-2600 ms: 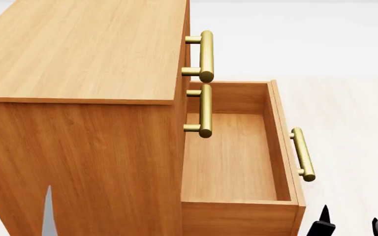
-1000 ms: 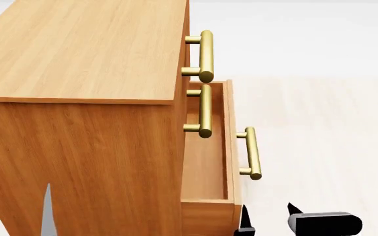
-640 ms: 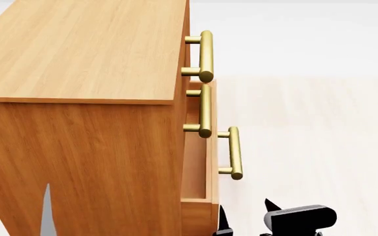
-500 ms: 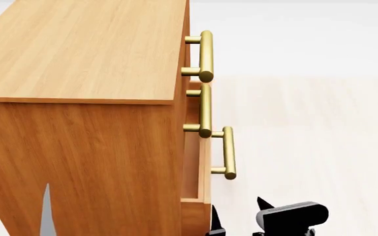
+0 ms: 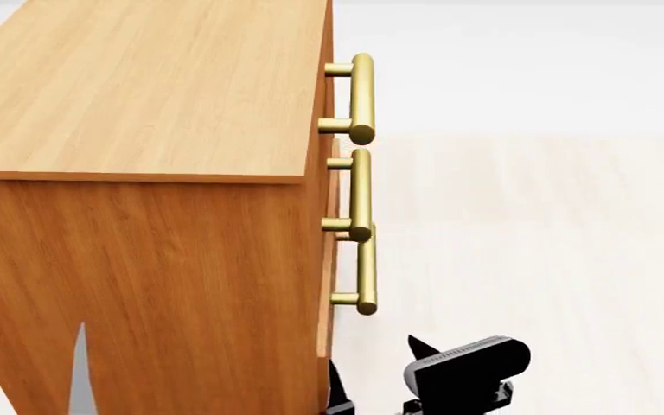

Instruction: Close the bottom drawer of the cabinet.

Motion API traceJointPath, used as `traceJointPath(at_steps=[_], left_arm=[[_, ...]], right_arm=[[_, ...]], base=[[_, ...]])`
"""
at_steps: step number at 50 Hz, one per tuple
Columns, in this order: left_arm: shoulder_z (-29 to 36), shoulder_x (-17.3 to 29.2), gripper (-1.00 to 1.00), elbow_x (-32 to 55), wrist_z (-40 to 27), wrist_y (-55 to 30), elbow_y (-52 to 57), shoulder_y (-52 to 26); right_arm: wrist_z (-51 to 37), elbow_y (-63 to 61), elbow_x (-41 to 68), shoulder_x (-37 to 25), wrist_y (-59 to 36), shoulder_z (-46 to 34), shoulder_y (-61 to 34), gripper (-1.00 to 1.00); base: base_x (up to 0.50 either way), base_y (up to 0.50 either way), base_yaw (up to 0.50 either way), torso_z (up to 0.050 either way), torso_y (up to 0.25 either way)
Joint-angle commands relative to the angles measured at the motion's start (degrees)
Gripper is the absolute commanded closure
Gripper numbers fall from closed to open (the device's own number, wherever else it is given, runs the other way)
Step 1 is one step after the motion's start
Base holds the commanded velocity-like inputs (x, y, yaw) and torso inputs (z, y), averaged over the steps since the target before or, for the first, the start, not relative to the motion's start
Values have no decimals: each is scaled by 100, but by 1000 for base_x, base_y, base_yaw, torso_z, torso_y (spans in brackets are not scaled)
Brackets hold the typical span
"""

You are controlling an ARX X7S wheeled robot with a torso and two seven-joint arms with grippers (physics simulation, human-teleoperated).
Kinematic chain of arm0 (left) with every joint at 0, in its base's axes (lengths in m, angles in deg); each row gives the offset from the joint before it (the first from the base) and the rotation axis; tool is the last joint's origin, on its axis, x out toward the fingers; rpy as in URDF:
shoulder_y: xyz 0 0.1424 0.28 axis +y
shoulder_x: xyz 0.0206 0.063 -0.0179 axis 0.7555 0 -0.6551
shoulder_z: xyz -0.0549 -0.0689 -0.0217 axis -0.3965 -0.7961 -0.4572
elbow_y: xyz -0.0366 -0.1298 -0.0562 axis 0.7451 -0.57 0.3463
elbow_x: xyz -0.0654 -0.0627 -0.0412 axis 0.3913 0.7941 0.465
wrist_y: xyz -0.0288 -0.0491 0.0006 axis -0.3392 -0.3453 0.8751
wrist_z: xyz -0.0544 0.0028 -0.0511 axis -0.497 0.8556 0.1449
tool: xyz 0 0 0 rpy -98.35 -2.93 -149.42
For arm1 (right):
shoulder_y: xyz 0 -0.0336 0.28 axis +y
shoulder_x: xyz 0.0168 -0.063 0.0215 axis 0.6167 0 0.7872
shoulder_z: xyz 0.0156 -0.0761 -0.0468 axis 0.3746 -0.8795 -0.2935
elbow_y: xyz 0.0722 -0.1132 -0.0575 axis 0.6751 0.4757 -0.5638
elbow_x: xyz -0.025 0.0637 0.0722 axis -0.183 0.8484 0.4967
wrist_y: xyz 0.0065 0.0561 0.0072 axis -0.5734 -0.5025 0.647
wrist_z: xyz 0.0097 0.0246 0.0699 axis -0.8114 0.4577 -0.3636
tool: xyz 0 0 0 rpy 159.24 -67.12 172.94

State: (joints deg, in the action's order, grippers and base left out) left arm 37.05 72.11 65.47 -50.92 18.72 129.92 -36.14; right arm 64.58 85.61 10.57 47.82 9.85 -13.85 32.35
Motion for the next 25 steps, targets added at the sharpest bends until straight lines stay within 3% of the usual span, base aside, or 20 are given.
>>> traceJointPath(at_steps=[1,25], left_arm=[[16,13,-100,8,-19,-9,13,3],[22,40,-100,47,-59,-21,18,-13]], right_arm=[[57,-386,46,-18,-260,-237,-67,-100],[-5,-410,-150,-59,-257,-484,-133,-100]], base=[[0,0,0,0,10],[0,0,0,0,0]])
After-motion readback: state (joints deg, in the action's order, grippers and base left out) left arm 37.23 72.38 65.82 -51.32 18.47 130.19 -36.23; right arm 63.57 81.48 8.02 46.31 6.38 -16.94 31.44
